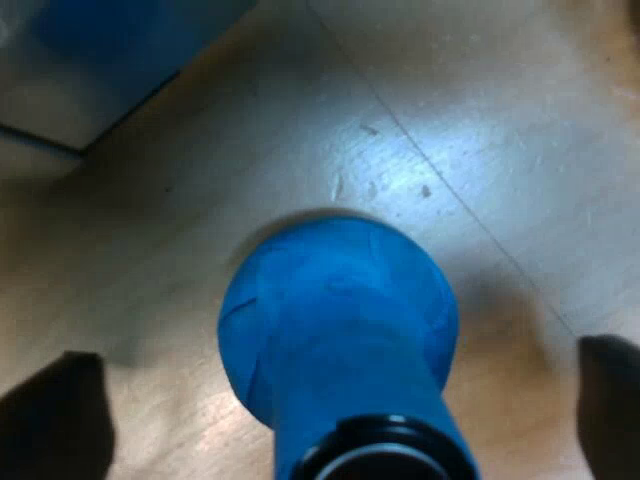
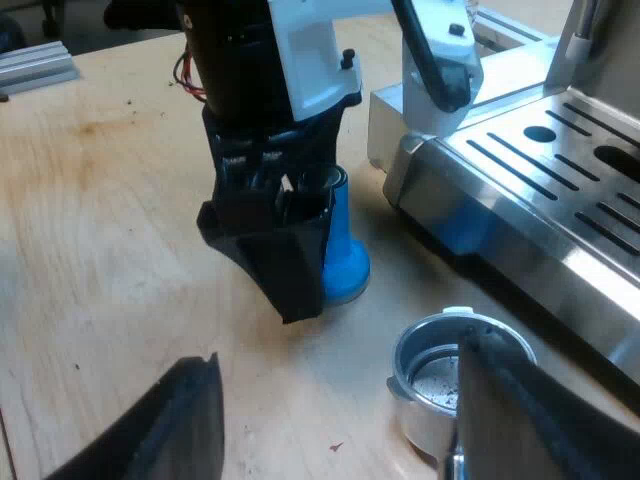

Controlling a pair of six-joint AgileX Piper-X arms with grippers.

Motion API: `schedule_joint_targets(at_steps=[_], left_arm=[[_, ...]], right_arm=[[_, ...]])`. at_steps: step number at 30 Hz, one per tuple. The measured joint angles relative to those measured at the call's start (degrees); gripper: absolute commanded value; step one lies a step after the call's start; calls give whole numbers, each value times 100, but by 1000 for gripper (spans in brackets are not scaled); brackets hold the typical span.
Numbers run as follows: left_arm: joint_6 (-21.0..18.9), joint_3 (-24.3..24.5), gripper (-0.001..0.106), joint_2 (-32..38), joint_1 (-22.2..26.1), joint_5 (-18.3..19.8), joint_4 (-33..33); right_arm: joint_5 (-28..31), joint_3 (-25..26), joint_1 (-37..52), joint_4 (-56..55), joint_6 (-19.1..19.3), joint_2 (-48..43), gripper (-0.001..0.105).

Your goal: Grind coffee beans and then tamp

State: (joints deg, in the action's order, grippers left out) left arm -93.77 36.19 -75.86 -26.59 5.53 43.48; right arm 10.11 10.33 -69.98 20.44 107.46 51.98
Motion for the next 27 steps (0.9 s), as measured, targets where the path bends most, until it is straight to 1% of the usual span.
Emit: schedule_joint_targets(at_steps=[3,5,8,11,12,13,15,16,18,19,20,21,23,24,26,27], left_arm=[[0,32,105,101,0,0,37],[0,132,105,526,0,0,158],[0,245,105,961,0,0,255],[0,362,105,1834,0,-10,416],[0,384,105,1954,0,-10,430],[0,473,105,2431,0,-10,473],[-17,525,105,2801,0,-10,537],[-20,534,105,2868,0,-10,563],[-17,556,105,3029,0,-10,602],[-17,657,105,3344,0,-10,719],[-17,674,105,3380,0,-10,733],[-17,727,105,3469,0,-10,774],[-17,875,105,3655,0,-10,874],[-17,953,105,3778,0,-10,909],[-17,1098,105,3910,0,-10,913],[-17,1180,105,3984,0,-10,913]], right_arm=[[0,0,0,0,0,0,54],[0,0,0,0,0,0,54],[0,0,0,0,0,0,54],[0,0,0,0,-90,0,54],[0,28,0,0,-147,0,54],[0,77,0,0,-218,0,54],[0,140,0,0,-256,0,54],[0,268,0,0,-279,0,54],[0,351,0,0,-291,0,54],[0,351,0,0,-294,0,54],[0,497,0,-70,-297,0,54],[17,795,0,-382,-297,12,54],[17,1020,0,-756,-320,12,54],[17,1245,0,-1035,-352,29,54],[17,1551,0,-1450,-487,29,54],[17,1749,0,-1719,-660,29,54]])
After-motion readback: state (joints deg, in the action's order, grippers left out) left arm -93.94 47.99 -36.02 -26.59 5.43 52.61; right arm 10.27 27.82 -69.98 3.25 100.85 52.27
